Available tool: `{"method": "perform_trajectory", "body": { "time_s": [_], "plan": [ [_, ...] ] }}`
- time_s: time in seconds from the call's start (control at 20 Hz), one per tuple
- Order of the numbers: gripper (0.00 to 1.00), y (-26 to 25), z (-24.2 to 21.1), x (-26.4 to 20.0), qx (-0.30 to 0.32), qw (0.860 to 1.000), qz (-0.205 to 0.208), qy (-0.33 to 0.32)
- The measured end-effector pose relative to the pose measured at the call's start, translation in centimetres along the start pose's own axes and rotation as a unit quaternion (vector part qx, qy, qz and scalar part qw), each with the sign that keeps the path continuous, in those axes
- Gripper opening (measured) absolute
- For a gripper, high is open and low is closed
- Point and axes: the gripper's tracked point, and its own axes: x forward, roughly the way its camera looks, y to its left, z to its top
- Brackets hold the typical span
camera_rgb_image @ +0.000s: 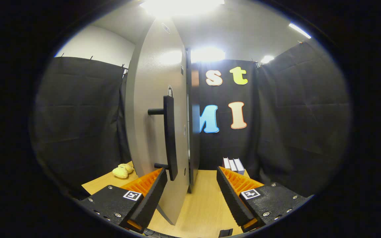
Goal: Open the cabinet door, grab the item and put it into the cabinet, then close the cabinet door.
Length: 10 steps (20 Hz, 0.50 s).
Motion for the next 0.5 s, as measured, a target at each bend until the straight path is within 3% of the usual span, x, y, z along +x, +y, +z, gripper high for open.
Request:
{"method": "perform_trajectory", "body": {
  "time_s": [0.25,0.5],
  "plan": [
    [0.91,0.8,0.0,0.2,0.009,1.0,0.006,0.003],
    [0.91,4.1,0.1,1.3,0.03,0.998,0.043,0.02]
  ]
}}
